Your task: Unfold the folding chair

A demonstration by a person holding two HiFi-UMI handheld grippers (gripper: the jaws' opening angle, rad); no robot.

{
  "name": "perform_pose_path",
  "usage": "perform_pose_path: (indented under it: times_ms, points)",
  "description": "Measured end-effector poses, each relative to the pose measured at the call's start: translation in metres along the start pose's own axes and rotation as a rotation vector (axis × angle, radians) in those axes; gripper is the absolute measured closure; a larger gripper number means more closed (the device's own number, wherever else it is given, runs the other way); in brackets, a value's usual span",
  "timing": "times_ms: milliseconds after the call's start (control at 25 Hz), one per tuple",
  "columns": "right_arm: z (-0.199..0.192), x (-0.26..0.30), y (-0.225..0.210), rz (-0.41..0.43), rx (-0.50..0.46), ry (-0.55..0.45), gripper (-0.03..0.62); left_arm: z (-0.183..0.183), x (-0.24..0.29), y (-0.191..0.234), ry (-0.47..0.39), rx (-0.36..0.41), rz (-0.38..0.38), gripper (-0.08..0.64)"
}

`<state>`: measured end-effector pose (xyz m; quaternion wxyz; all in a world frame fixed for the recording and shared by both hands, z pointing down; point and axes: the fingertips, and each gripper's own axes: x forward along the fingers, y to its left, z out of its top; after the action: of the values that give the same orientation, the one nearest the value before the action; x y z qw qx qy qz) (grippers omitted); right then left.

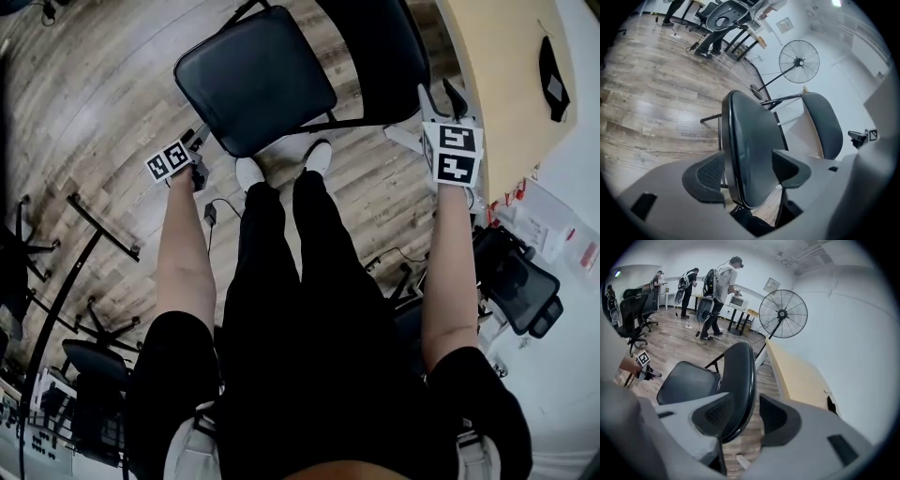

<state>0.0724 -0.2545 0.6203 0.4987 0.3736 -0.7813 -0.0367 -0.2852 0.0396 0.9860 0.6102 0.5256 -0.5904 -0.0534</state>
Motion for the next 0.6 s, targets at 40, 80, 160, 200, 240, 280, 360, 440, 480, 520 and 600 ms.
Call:
perform_pose_path:
  times_ms: [40, 80, 160, 200, 240, 280, 360, 440, 480, 520, 600]
  points:
    - [0.007, -0.009, 0.003, 0.016, 0.017, -0.021, 0.430, 0.000, -0.012, -0.010, -0.001, 0.013, -0.002, 0.253]
    - [0.014, -0.018, 0.007, 0.038, 0.038, -0.045, 0.430, 0.000, -0.024, -0.020, -0.003, 0.025, -0.004, 0.253]
    - [0.027, -0.040, 0.014, 0.096, 0.100, -0.102, 0.430, 0.002, -0.050, -0.041, -0.007, 0.048, -0.007, 0.253]
    - [0.033, -0.051, 0.017, 0.126, 0.138, -0.135, 0.430, 0.005, -0.061, -0.052, -0.012, 0.060, -0.010, 0.253]
    - [0.040, -0.064, 0.017, 0.153, 0.177, -0.168, 0.430, 0.009, -0.072, -0.065, -0.019, 0.071, -0.017, 0.253]
    - [0.047, -0.076, 0.017, 0.178, 0.217, -0.201, 0.430, 0.014, -0.082, -0.079, -0.030, 0.081, -0.028, 0.253]
    - [0.059, -0.101, 0.016, 0.222, 0.288, -0.262, 0.430, 0.024, -0.101, -0.110, -0.048, 0.110, -0.062, 0.253]
    - [0.069, -0.125, 0.014, 0.254, 0.347, -0.312, 0.430, 0.032, -0.120, -0.143, -0.051, 0.165, -0.103, 0.253]
    - [0.073, -0.136, 0.013, 0.270, 0.375, -0.331, 0.430, 0.036, -0.130, -0.161, -0.048, 0.200, -0.123, 0.253]
    - [0.076, -0.148, 0.011, 0.284, 0.401, -0.349, 0.430, 0.037, -0.140, -0.178, -0.046, 0.237, -0.141, 0.253]
    - [0.080, -0.170, 0.008, 0.309, 0.441, -0.383, 0.430, 0.038, -0.159, -0.211, -0.047, 0.302, -0.176, 0.253]
